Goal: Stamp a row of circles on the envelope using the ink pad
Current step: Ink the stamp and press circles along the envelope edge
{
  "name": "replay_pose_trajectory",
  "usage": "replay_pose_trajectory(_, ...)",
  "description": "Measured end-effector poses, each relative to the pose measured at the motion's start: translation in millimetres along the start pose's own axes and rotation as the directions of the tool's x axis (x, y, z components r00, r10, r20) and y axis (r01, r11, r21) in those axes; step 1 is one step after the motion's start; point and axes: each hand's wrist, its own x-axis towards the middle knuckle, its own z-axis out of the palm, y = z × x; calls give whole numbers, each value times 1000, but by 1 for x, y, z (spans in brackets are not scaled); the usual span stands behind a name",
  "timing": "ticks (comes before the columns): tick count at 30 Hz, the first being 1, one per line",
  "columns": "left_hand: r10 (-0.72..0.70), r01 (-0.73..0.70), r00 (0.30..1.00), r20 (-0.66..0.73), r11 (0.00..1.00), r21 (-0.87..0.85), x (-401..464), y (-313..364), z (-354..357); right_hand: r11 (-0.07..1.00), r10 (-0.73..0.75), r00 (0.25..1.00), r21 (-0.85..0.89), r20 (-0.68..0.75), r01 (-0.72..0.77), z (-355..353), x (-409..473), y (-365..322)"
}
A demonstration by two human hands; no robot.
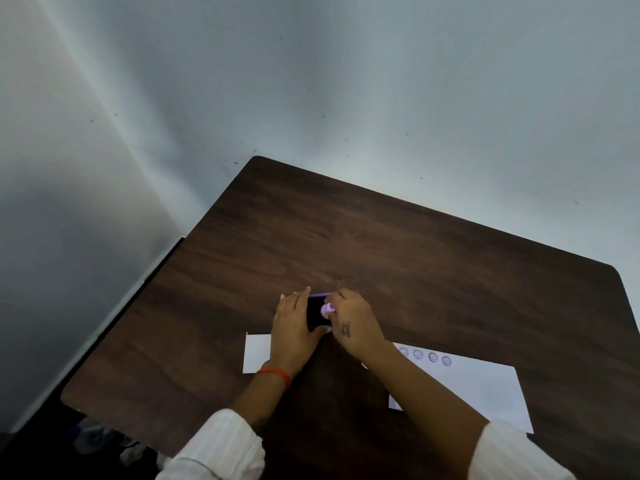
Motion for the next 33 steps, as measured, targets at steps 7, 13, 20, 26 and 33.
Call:
replay_pose_trajectory(7, 15, -15, 1000, 17, 1000, 8, -2, -6, -3, 981, -90, 995, -167, 33, 94, 11, 1, -1)
replay_pose_trajectory(13, 5, -5, 1000, 20, 1000, -8, -2, -8, -2, 988, -102, 993, -125, -53, 95, 17, 0, 0)
replay_pose_trajectory(20, -39, 41, 998, 48, 998, -53, 0, -3, -2, 983, 80, 989, 173, -128, -57, 2, 1, 9)
replay_pose_trajectory(26, -20, 24, 999, 49, 997, -72, -2, -3, 2, 998, -59, 997, -10, -49, 59, 3, -2, 7)
replay_pose_trajectory(33, -1, 3, 999, 35, 998, -64, 0, -4, 1, 976, -101, 993, -190, 53, 109, 6, 5, 4)
